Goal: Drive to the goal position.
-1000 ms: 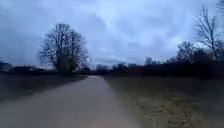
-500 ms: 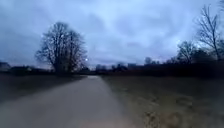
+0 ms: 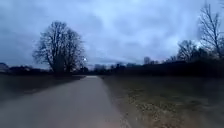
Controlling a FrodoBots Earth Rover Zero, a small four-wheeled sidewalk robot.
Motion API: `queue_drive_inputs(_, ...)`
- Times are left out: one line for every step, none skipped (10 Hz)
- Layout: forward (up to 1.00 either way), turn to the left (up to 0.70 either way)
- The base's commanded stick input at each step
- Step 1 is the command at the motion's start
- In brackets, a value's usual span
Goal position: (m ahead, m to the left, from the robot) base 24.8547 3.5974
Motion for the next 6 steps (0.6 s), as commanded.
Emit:
queue_drive_inputs(1.00, 0.44)
queue_drive_inputs(1.00, 0.44)
queue_drive_inputs(1.00, 0.44)
queue_drive_inputs(1.00, 0.44)
queue_drive_inputs(1.00, 0.44)
queue_drive_inputs(1.00, 0.44)
